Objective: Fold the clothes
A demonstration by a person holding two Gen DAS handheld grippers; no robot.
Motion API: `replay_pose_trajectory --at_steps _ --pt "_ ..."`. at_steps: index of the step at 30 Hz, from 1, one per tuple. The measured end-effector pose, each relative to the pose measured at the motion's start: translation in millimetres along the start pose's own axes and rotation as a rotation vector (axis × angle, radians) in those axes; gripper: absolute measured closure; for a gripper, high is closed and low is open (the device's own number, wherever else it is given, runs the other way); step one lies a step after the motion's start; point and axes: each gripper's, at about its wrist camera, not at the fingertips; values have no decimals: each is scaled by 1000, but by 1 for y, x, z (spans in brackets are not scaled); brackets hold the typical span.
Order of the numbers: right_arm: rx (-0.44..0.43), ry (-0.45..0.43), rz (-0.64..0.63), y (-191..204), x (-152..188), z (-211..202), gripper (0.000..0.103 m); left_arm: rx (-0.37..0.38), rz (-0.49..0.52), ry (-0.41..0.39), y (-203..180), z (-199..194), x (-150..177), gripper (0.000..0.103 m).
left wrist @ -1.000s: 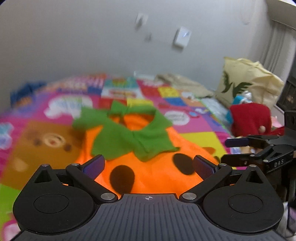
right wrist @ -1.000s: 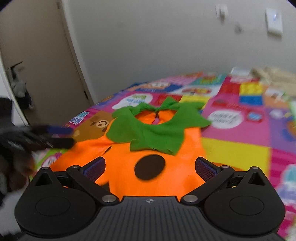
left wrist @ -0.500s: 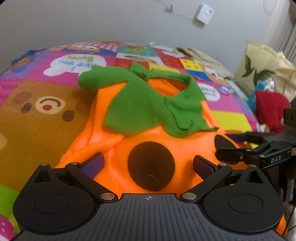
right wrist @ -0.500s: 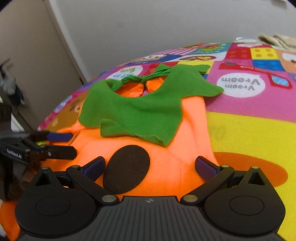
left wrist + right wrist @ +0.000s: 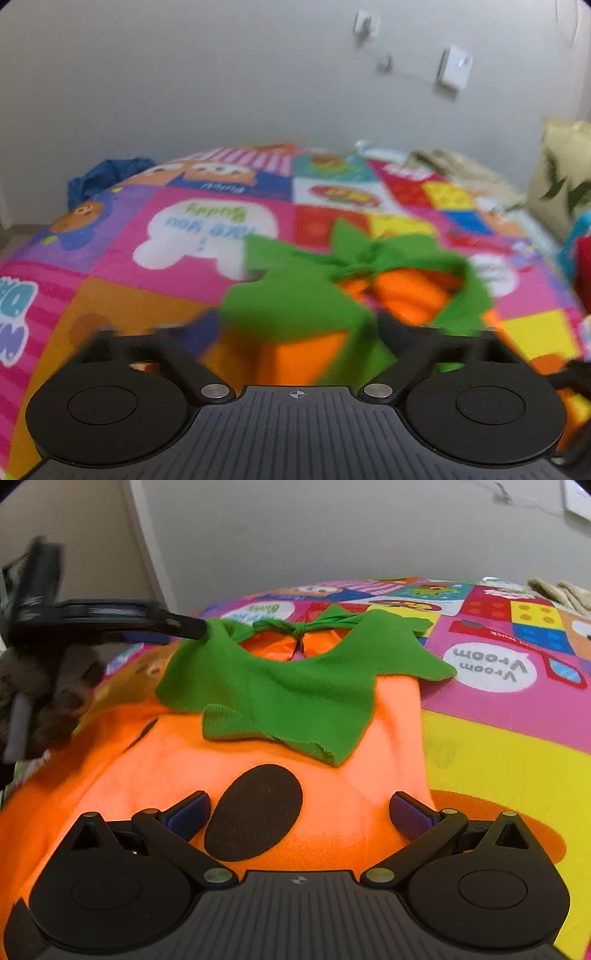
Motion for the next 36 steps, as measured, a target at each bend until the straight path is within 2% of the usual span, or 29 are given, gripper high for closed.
replay_pose_trajectory --at_steps 1,3,4,7,10,12,14,15,18,21,23,24,28,31,34,36 --pt "-12 18 -9 0 -4 0 0 -5 0 19 1 6 2 48" --pt "-64 25 -30 -4 -19 -6 0 -13 -6 53 4 15 8 47" --pt "-64 -4 -36 -6 -27 -10 0 -13 7 60 5 17 11 47" --pt "13 -97 -44 -19 -65 -13 0 -13 36 75 7 20 17 47" --pt "49 -112 27 -45 -99 9 0 28 -4 82 12 19 13 49" --pt "54 -99 115 -68 -112 31 13 105 -86 79 22 18 7 45" --pt "40 -79 201 -88 -118 54 31 153 -159 77 30 20 0 25" --pt "29 -73 236 -94 -119 64 33 178 -196 76 33 21 -4 22" --pt "-61 -66 311 -98 -119 85 33 131 -181 85 26 37 -11 21" --pt "-171 -59 371 -95 -118 97 33 117 -170 95 18 51 -12 24" --pt "-241 -54 379 -85 -118 91 35 152 -158 83 13 45 -11 48" --pt "-266 -55 369 -80 -117 84 36 170 -152 77 10 41 -11 48" --pt "-376 -59 295 -53 -106 35 36 314 -77 10 -4 -14 -8 48" --pt "-440 -50 244 -35 -83 -8 36 395 -22 8 -15 -58 5 48" --pt "-474 -19 214 -20 -51 -40 36 422 30 41 -26 -93 37 46" --pt "-441 21 194 -13 -23 -52 36 397 50 90 -27 -103 59 44"
Point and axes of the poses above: each gripper's, at about its wrist camera, not at the fingertips, and z roughly the way its jaws point, y to its left, x to its underside, and after that the axes turned 1 degree about -y, right-handed
